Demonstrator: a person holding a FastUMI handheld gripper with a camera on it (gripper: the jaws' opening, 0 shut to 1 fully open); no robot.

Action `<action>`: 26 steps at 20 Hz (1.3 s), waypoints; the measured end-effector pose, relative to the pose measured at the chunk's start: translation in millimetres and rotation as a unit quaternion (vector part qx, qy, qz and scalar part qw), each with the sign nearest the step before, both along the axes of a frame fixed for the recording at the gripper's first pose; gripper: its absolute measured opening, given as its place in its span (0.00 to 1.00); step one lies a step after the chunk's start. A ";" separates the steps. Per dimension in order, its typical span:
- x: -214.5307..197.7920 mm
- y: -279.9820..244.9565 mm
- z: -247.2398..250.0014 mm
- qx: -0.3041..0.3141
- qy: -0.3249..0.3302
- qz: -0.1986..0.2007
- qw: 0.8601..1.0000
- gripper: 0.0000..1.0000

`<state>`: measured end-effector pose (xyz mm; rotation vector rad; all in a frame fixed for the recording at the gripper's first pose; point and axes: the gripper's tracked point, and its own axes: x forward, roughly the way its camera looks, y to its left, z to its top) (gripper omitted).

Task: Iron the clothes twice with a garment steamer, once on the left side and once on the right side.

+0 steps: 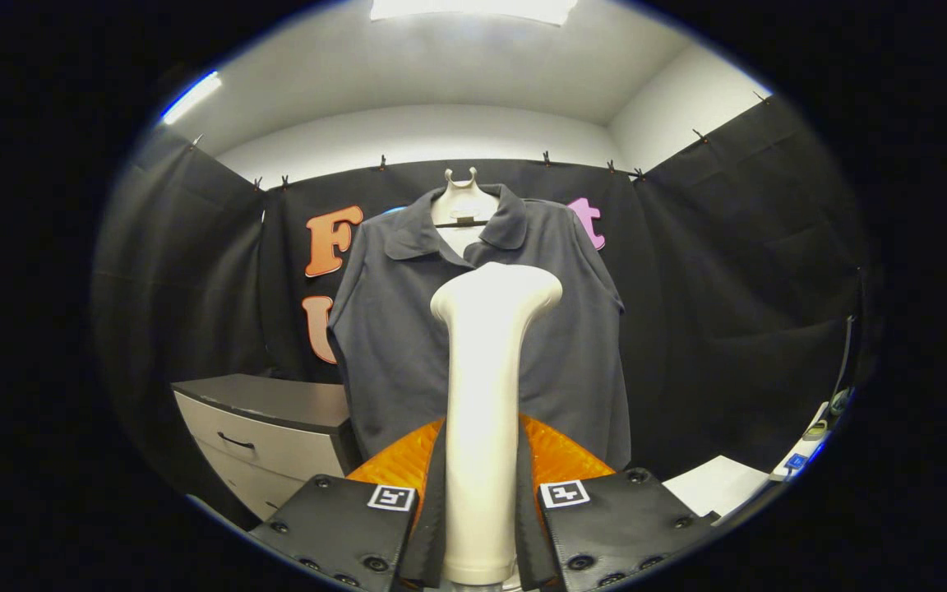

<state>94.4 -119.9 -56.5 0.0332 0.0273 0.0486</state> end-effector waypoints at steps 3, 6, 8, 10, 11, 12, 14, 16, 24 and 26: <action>-12.6 14.3 9.2 -0.007 -0.005 0.007 1.000 0.41; -23.8 28.3 13.8 0.000 -0.004 0.020 1.000 0.41; -29.5 36.5 15.9 0.002 -0.005 0.027 1.000 0.42; -33.0 40.9 16.7 -0.002 -0.007 0.028 1.000 0.41; -36.2 42.4 17.1 -0.003 -0.007 0.028 1.000 0.41; -37.3 44.5 16.9 -0.002 -0.007 0.029 1.000 0.41; -42.9 49.0 17.7 -0.002 -0.006 0.030 1.000 0.41; -45.4 52.2 19.7 -0.004 -0.007 0.031 0.999 0.41; -55.8 61.4 19.2 -0.006 -0.005 0.038 0.999 0.41; -56.7 62.8 19.1 -0.006 -0.004 0.038 0.999 0.41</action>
